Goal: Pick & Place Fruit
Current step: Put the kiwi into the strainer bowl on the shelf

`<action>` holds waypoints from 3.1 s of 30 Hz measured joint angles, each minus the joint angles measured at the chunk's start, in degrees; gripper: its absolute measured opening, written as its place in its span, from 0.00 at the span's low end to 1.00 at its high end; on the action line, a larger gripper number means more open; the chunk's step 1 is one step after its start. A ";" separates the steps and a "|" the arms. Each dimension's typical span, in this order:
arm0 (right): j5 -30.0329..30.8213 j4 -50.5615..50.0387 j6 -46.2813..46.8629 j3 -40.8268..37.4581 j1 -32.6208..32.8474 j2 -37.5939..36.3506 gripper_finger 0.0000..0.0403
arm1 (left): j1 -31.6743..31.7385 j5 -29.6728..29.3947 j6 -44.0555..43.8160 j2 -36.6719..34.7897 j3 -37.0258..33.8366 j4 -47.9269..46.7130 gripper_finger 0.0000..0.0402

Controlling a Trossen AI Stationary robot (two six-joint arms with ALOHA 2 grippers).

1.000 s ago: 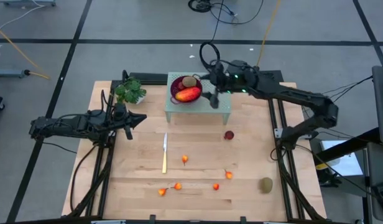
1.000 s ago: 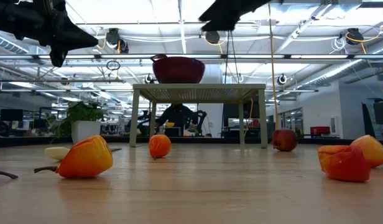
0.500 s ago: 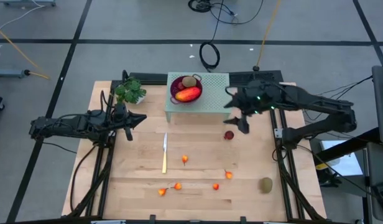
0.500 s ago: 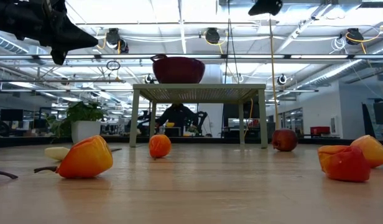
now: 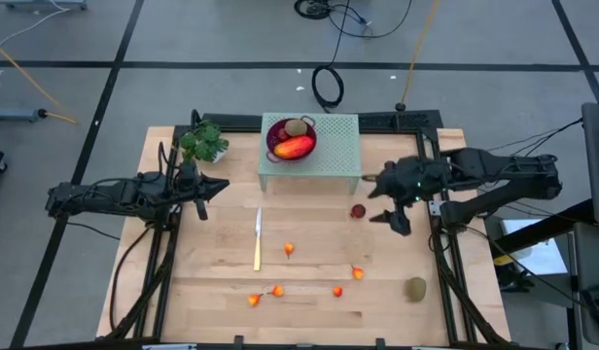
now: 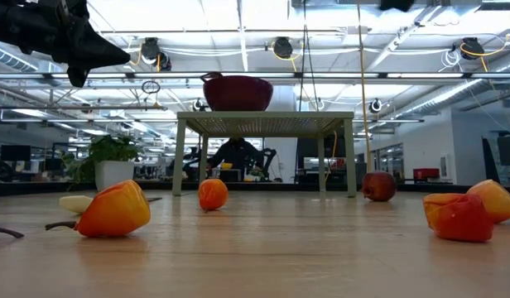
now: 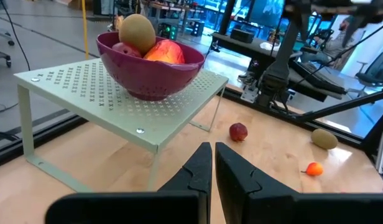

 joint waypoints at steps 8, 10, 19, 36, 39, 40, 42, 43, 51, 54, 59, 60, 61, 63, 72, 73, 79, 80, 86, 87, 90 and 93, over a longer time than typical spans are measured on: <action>-7.62 -13.03 23.29 0.00 7.48 0.00 0.77 | 0.02 -0.02 -1.90 -0.02 0.00 0.04 0.05; -8.28 -16.07 29.95 0.00 9.62 0.00 0.77 | 0.02 -0.04 -2.64 -0.02 0.00 0.04 0.05; -8.83 -19.74 58.33 0.00 18.41 0.02 0.77 | 0.02 -0.24 -2.68 -0.02 0.00 0.06 0.05; -8.83 -9.65 104.90 -16.00 32.56 0.39 0.77 | 0.02 -0.87 1.78 -0.01 0.00 3.17 0.05; -8.85 -0.19 111.28 -20.96 34.88 0.39 0.77 | 0.02 -0.90 4.87 -0.02 0.00 4.37 0.05; -8.83 3.03 113.27 -22.82 35.65 0.39 0.77 | 0.02 -0.88 5.95 -0.02 0.00 4.46 0.05; -8.70 9.74 117.66 -26.43 37.32 0.42 0.77 | 0.02 -0.88 7.85 0.00 0.00 5.09 0.05; -8.64 12.88 119.36 -28.20 38.14 0.42 0.77 | 0.02 -0.90 8.77 -0.02 0.00 5.61 0.05; -8.67 17.50 119.81 -33.94 39.71 1.22 0.77 | 0.02 -0.90 13.69 -0.02 0.00 8.06 0.05; -8.84 14.38 119.82 -34.01 39.74 1.22 0.77 | 0.02 -0.92 14.28 -0.02 0.00 8.41 0.05; -11.94 11.47 120.08 -34.01 39.65 1.22 0.77 | 0.02 -0.95 14.34 -0.02 0.00 8.39 0.05; -12.13 10.93 120.09 -34.01 39.67 1.22 0.77 | 0.02 -1.15 14.33 -0.02 0.00 8.37 0.05; -12.31 10.29 120.10 -34.01 39.67 1.30 0.77 | 0.02 -1.27 14.33 -0.02 0.00 8.39 0.05; -12.91 9.34 120.08 -34.01 39.66 1.81 0.77 | 0.02 -1.29 14.33 -0.02 0.00 8.39 0.05; -13.29 9.24 120.06 -34.01 39.65 6.01 0.77 | 0.02 -1.29 15.15 -0.02 0.00 8.39 0.05; -13.31 9.22 120.00 -34.01 39.65 6.56 0.77 | 0.02 -1.29 15.43 -0.02 0.00 8.41 0.05; -13.35 9.28 119.47 -34.01 39.65 9.31 0.77 | 0.02 -1.31 15.48 -0.02 0.00 8.44 0.05; -13.42 9.30 119.44 -34.01 39.65 9.72 0.77 | 0.02 -1.31 15.48 -0.02 0.00 8.44 0.05; -16.39 10.24 119.31 -34.01 39.66 12.32 0.77 | 0.02 -1.31 15.76 -0.01 0.00 9.00 0.05; -16.41 10.64 119.22 -34.01 39.71 12.70 0.77 | 0.02 -1.31 15.83 -0.01 0.00 9.20 0.05; -16.30 12.32 118.76 -33.99 39.69 14.07 0.77 | 0.02 -1.31 15.83 -0.02 0.00 9.81 0.05; -16.24 13.26 118.24 -33.99 39.69 15.48 0.77 | 0.02 -1.31 15.83 0.00 0.00 9.85 0.05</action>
